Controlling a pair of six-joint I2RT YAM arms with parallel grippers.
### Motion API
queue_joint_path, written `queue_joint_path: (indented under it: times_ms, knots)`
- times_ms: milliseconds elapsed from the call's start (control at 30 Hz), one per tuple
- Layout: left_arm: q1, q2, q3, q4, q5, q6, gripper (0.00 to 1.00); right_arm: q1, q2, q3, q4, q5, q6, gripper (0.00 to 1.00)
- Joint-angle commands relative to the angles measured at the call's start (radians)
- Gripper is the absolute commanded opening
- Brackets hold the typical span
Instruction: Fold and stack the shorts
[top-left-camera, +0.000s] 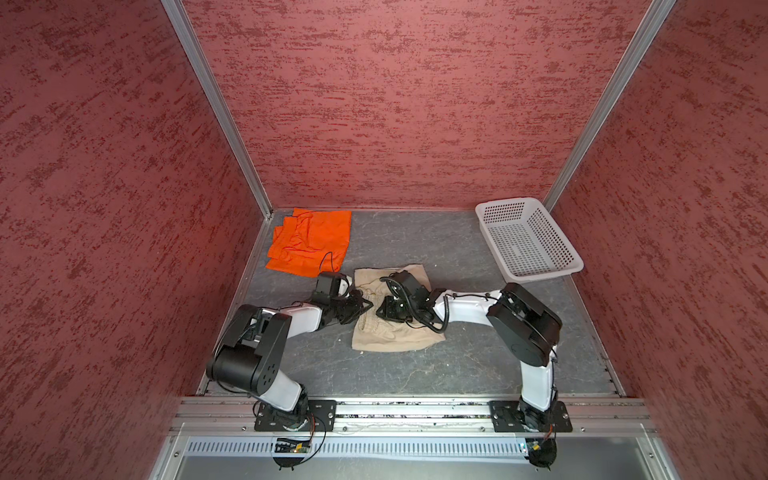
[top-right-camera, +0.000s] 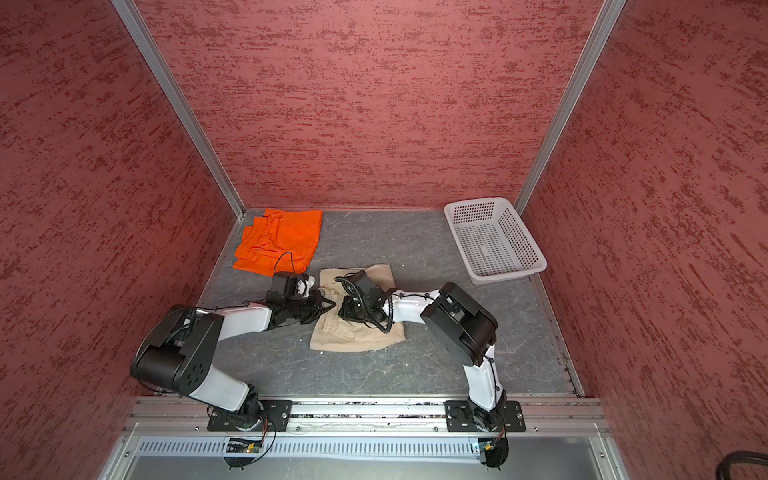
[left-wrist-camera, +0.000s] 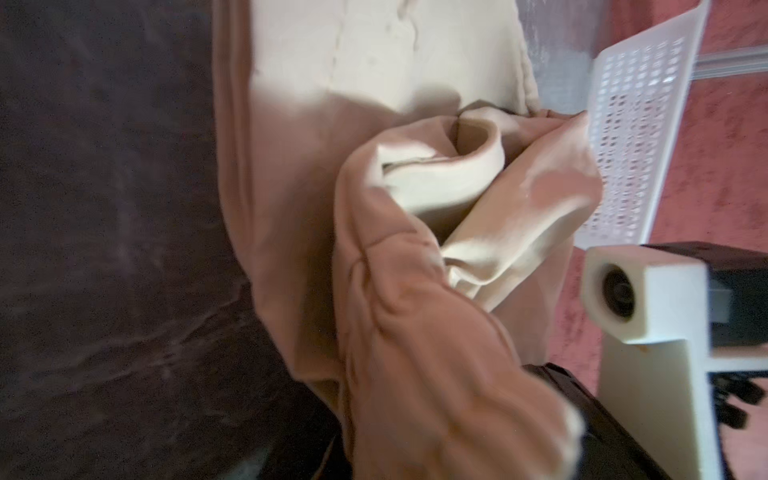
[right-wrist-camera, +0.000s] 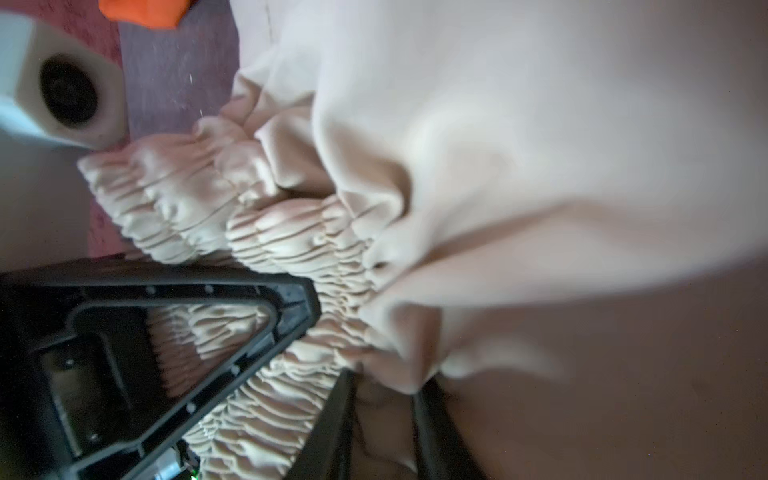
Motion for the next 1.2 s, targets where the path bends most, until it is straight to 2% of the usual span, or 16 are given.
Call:
queue_joint_path:
  times_ms: [0,233,433,533,733,900,1167]
  knots:
    - [0.007,-0.029,0.134,-0.376,-0.147,0.240,0.00,-0.041,-0.123,-0.064,-0.006,0.048,0.023,0.41]
    - [0.006,0.114,0.499,-0.695,-0.327,0.575,0.00,-0.125,-0.263,-0.186,-0.066,0.066,-0.024,0.45]
    - [0.009,0.271,0.783,-0.794,-0.432,0.775,0.00,-0.140,-0.301,-0.278,-0.050,0.071,-0.012,0.46]
    - [0.016,0.366,0.940,-0.840,-0.470,0.837,0.00,-0.143,-0.306,-0.310,-0.023,0.069,0.004,0.46]
    - [0.060,0.526,1.252,-0.936,-0.499,0.868,0.00,-0.143,-0.301,-0.336,-0.011,0.081,0.011,0.46]
    - [0.103,0.608,1.437,-1.000,-0.494,0.869,0.00,-0.145,-0.282,-0.339,-0.008,0.080,0.009,0.46]
    - [0.149,0.662,1.610,-1.078,-0.482,0.868,0.00,-0.148,-0.254,-0.328,-0.010,0.078,0.012,0.46]
